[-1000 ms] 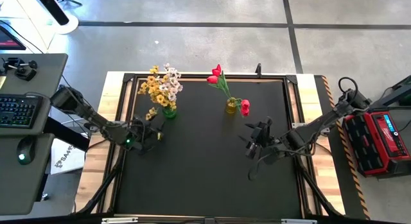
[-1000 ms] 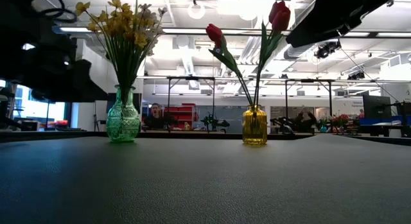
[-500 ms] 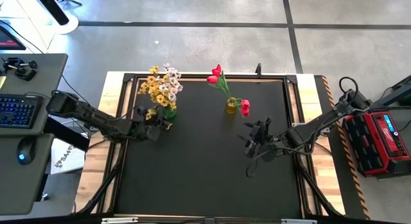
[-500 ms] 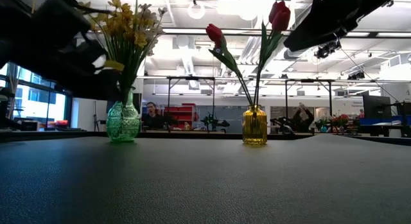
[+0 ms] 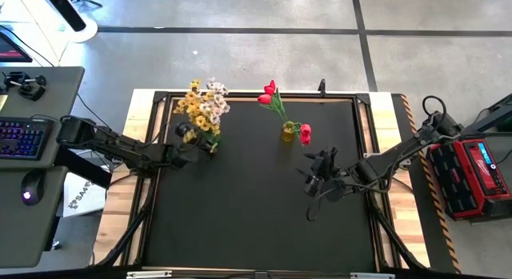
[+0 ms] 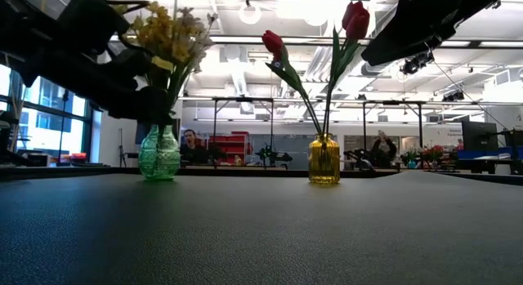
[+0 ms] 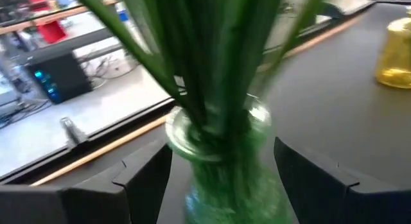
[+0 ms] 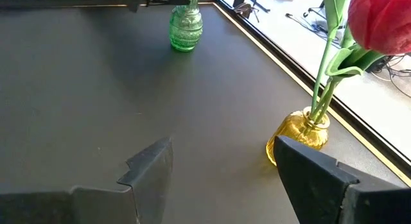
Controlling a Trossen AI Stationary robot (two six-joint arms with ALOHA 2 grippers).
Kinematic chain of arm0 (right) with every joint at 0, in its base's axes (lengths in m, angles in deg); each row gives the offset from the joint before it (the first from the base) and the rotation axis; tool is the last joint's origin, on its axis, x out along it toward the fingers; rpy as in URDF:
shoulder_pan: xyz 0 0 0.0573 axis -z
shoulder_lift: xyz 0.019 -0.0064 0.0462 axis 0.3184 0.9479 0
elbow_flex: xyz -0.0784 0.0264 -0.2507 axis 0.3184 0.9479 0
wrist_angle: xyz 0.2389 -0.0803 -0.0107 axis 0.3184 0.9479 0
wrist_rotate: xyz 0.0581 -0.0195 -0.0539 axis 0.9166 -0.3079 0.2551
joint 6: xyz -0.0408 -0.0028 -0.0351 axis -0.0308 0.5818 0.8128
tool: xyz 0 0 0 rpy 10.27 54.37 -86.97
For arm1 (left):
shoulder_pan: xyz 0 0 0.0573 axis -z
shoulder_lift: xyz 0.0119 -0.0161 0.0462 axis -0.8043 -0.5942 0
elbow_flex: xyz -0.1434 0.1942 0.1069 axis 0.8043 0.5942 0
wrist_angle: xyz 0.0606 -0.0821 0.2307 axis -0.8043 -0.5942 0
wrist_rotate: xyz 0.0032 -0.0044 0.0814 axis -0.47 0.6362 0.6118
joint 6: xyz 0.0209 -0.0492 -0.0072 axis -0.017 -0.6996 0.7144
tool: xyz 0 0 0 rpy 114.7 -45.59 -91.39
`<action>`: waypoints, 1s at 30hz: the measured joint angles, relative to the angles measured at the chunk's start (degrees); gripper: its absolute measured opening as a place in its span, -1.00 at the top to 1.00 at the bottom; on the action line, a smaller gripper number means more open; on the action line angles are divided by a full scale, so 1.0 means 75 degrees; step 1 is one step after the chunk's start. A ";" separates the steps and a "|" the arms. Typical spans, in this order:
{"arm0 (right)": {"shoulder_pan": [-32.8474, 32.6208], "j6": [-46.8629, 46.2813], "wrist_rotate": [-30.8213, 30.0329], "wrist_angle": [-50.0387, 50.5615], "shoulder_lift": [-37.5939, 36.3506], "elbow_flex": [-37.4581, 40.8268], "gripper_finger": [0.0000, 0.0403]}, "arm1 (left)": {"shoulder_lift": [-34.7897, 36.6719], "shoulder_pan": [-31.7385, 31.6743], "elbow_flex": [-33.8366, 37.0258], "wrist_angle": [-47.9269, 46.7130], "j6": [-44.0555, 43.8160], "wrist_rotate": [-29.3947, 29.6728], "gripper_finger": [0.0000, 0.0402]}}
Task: Sort flowers into vase by color
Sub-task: Move the green vase to the left
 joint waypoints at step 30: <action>0.0000 -0.0063 0.0393 -0.0198 0.0000 0.0000 -0.26 | 0.0809 -0.1532 0.0073 -0.0567 0.0284 0.0045 0.39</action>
